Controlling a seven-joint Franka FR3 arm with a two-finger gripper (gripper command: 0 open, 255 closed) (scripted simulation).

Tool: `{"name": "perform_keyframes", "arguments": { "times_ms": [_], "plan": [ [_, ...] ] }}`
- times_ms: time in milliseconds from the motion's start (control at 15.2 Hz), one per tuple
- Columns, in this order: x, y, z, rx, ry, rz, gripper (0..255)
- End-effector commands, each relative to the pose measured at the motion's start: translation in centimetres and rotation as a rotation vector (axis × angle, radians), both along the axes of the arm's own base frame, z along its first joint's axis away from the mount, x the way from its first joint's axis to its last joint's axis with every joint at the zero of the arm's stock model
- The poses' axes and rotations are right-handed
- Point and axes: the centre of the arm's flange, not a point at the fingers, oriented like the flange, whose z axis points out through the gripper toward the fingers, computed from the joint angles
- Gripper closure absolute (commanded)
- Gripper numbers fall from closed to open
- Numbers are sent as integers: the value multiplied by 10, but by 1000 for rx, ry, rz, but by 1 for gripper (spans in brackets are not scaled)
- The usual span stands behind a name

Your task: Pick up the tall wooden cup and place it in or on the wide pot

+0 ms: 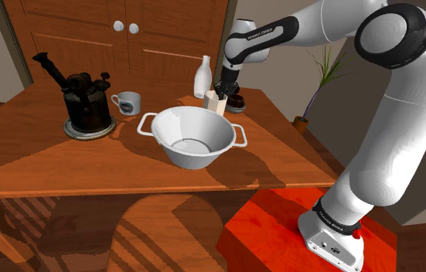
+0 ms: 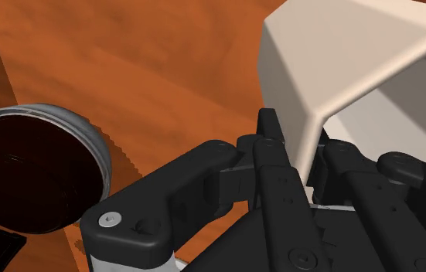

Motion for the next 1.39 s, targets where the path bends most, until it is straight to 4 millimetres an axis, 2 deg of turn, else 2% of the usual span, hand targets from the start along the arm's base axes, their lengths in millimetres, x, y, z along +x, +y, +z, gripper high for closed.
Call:
{"name": "perform_keyframes", "arguments": {
  "times_ms": [0, 198, 1320],
  "plan": [
    [0, 0, 0, 0, 1, 0, 255],
    [0, 0, 0, 0, 1, 0, 255],
    [0, 0, 89, 0, 1, 0, 255]
  ]
}}
